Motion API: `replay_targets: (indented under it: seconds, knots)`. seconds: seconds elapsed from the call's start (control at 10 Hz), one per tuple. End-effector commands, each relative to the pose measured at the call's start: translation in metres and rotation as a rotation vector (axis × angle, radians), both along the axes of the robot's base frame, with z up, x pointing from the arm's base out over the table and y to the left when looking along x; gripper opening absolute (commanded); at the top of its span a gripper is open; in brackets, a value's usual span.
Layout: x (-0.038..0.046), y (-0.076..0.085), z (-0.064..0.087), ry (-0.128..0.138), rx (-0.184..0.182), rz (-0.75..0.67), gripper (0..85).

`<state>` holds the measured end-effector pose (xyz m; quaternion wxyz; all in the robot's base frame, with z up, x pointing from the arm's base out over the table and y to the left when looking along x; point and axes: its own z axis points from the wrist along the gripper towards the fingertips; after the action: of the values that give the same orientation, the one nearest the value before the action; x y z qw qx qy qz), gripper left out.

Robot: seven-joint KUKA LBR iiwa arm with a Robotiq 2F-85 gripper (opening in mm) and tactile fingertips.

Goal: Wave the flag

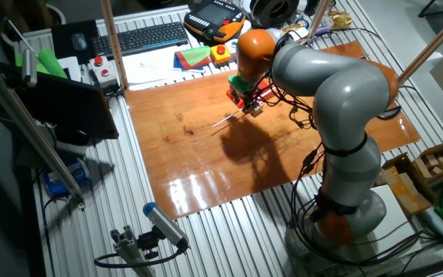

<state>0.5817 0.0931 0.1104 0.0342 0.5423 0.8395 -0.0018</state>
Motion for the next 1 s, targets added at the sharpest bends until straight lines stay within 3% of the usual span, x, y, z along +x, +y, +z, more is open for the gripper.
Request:
replay_targets:
  seconds: [0.0,0.6,0.9]
  knots:
    - [0.0004,-0.001,-0.003,-0.003,-0.003,0.000,45.0]
    - [0.0050,-0.004,-0.029,-0.024,-0.007,-0.045,45.7]
    - [0.0050,-0.006,-0.035,-0.027,-0.004,-0.051,45.7]
